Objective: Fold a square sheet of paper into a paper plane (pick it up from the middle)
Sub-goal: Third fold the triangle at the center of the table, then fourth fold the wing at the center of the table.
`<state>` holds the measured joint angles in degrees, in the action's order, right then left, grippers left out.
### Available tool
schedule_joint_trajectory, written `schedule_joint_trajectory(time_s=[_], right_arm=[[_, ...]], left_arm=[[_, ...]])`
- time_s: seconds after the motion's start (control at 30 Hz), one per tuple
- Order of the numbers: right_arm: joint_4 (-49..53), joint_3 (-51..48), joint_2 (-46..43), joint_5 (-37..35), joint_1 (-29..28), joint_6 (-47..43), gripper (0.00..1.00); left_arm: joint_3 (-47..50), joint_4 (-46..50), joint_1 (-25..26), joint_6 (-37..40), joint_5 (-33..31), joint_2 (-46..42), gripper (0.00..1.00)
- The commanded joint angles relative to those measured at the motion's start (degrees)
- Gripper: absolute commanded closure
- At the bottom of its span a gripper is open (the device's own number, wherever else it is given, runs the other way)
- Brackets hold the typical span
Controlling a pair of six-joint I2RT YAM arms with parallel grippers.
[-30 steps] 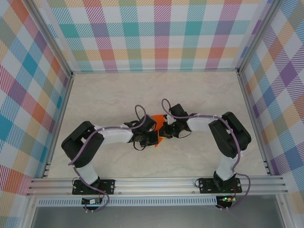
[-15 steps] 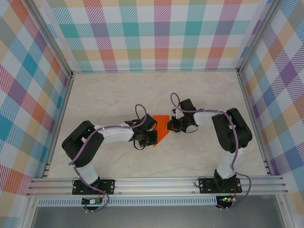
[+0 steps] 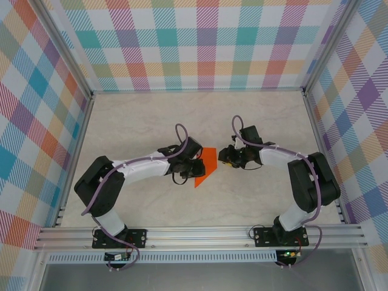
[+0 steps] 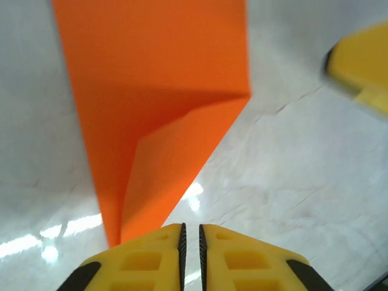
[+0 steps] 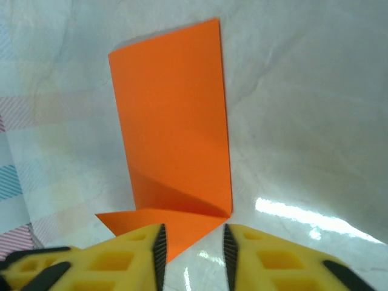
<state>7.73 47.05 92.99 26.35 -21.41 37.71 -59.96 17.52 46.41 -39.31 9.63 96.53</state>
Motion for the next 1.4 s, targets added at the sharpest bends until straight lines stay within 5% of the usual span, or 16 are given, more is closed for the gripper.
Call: schedule_joint_trajectory(time_s=[0.0,0.47,1.37], right_arm=[[-2.2,-1.8,-0.2,4.2,-0.1,5.3,0.61],[-2.7,-0.6,4.9,5.3,-1.9,7.8,0.59],[-4.0,3.1,9.9,8.1,-4.1,8.6,0.72]], left_arm=[[-3.2,2.5,0.3,0.4,-5.7,1.5,0.85],[-7.9,7.6,0.3,-1.0,-13.4,11.6,1.0],[-6.6,8.4,0.2,-1.6,-13.6,11.4,1.0]])
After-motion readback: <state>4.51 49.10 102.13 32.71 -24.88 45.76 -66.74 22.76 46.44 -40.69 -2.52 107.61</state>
